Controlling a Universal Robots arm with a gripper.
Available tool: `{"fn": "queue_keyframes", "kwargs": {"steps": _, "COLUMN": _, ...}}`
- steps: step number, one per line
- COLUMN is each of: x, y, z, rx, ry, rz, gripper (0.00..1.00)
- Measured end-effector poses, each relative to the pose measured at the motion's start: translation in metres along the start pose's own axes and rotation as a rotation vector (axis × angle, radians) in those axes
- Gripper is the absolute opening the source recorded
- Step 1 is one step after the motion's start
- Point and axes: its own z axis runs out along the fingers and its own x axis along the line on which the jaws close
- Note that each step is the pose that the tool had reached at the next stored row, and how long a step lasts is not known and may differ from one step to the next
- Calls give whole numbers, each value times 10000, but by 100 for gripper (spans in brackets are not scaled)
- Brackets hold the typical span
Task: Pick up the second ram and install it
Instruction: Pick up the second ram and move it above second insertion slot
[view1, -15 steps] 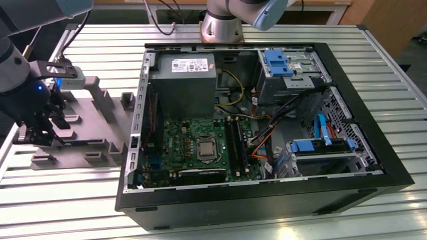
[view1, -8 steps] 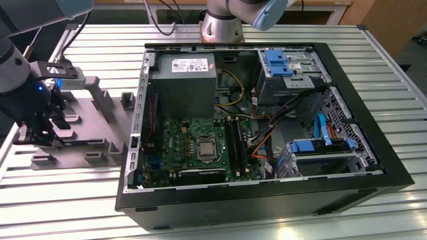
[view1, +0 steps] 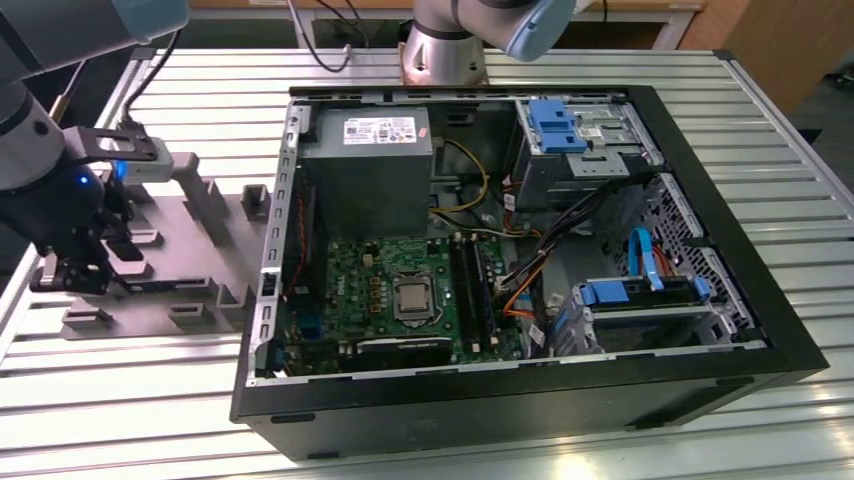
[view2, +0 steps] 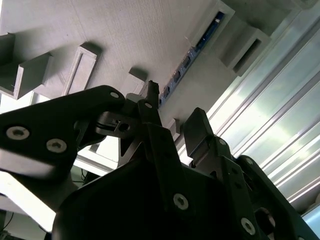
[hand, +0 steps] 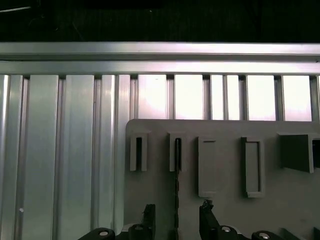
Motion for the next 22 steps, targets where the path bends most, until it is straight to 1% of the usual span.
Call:
{"fn": "queue_keyframes", "kwargs": {"steps": 7, "x": 4, "y": -5, "z": 127, "rx": 0, "ry": 0, "rz": 0, "gripper": 47}}
{"fn": "queue_keyframes", "kwargs": {"steps": 10, "x": 6, "y": -6, "z": 161, "rx": 3, "ry": 0, "rz": 0, "gripper": 47}}
{"fn": "queue_keyframes", "kwargs": {"steps": 14, "x": 7, "y": -6, "z": 196, "rx": 10, "ry": 0, "rz": -1, "gripper": 46}}
{"fn": "queue_keyframes", "kwargs": {"steps": 15, "x": 8, "y": -6, "z": 206, "rx": 13, "ry": 0, "rz": -1, "gripper": 39}}
{"fn": "queue_keyframes", "kwargs": {"steps": 17, "x": 8, "y": -6, "z": 218, "rx": 13, "ry": 1, "rz": -1, "gripper": 39}}
{"fn": "queue_keyframes", "kwargs": {"steps": 22, "x": 8, "y": -6, "z": 220, "rx": 15, "ry": 0, "rz": -1, "gripper": 39}}
